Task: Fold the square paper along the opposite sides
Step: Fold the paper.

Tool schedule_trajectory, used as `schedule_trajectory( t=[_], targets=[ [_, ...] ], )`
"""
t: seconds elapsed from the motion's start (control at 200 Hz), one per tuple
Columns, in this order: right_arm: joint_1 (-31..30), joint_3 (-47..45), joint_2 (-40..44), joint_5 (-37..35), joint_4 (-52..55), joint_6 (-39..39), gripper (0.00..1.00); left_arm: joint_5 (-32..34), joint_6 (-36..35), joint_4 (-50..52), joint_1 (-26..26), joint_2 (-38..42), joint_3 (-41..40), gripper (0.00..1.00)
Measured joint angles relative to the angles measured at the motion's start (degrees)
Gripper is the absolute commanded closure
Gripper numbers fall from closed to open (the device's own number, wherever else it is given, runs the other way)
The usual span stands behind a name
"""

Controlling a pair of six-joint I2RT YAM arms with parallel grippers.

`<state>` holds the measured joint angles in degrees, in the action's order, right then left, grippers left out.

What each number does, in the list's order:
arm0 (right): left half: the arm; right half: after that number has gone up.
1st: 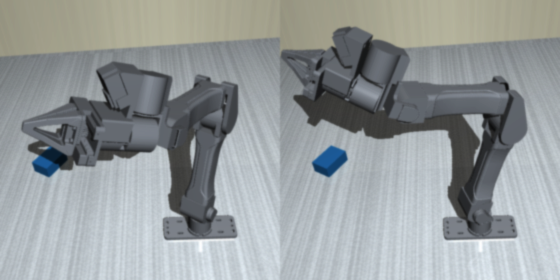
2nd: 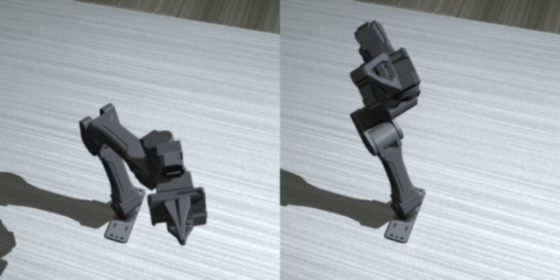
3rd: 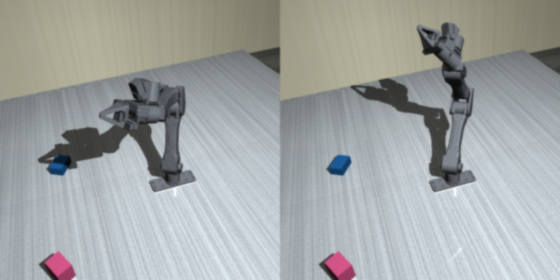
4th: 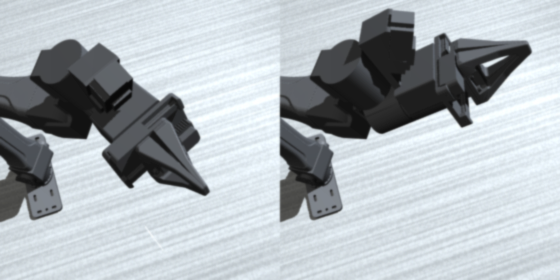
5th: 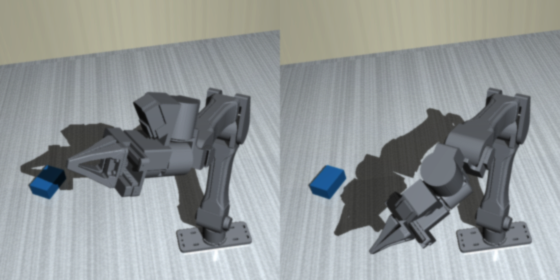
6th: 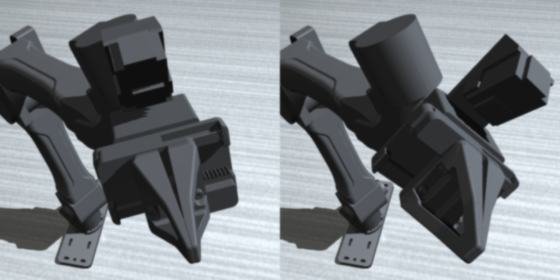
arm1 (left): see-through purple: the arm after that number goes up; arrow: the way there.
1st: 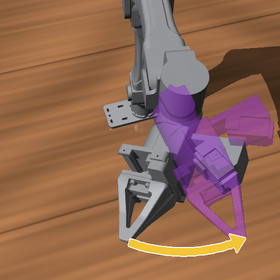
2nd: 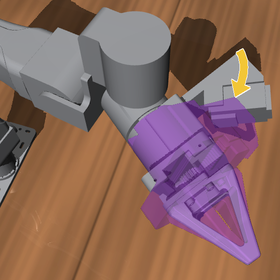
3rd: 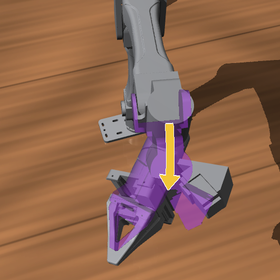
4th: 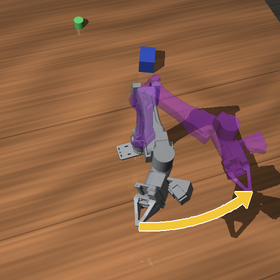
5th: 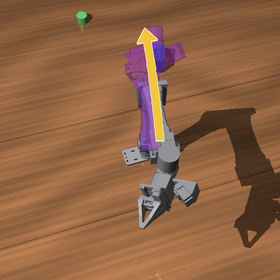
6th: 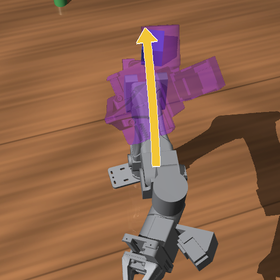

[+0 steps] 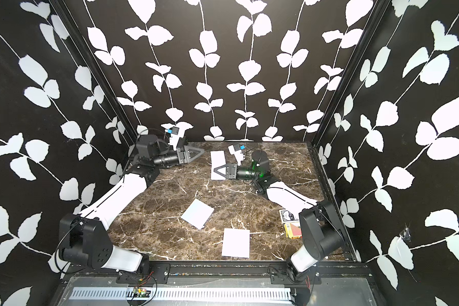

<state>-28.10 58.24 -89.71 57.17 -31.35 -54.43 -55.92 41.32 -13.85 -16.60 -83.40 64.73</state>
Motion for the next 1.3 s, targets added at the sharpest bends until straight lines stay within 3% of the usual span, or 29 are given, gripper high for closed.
schedule_trajectory(
  t=[0.165,0.305,0.53,0.79,0.92,1.06,1.105,1.195,1.3],
  targets=[
    [0.0,0.0,0.2,0.4,-0.1,-0.2,0.97,-1.3,2.6,-4.3,-2.7,-1.9,-1.8,0.19],
    [0.2,0.0,0.2,0.5,-0.1,-0.3,0.97,-2.2,4.3,-7.6,-4.6,-2.9,-2.5,0.29],
    [0.5,0.0,0.2,0.6,-0.1,-0.5,0.96,-3.1,5.5,-10.3,-6.3,-3.0,-3.4,0.65],
    [0.6,0.0,0.2,0.7,-0.2,-0.7,0.92,-3.2,4.9,-9.7,-6.6,-3.2,-3.3,1.0],
    [0.7,0.0,0.2,0.7,-0.6,-1.3,0.86,-3.3,3.8,-7.9,-6.6,-3.6,-2.6,1.0],
    [0.8,0.0,0.5,0.7,-0.9,-1.8,0.49,-3.2,2.5,-4.9,-6.7,-4.2,-1.7,1.0],
    [1.0,0.0,0.9,0.7,-0.4,-1.5,0.41,-3.2,1.7,-3.3,-6.7,-4.4,-1.1,1.0],
    [2.4,-0.3,3.5,0.2,4.1,1.8,0.38,-3.3,-0.4,0.6,-6.7,-5.5,0.8,1.0],
    [5.2,-4.5,12.2,-5.5,13.4,12.1,0.41,-3.4,-5.3,7.9,-6.7,-7.5,4.3,1.0]
  ],
)
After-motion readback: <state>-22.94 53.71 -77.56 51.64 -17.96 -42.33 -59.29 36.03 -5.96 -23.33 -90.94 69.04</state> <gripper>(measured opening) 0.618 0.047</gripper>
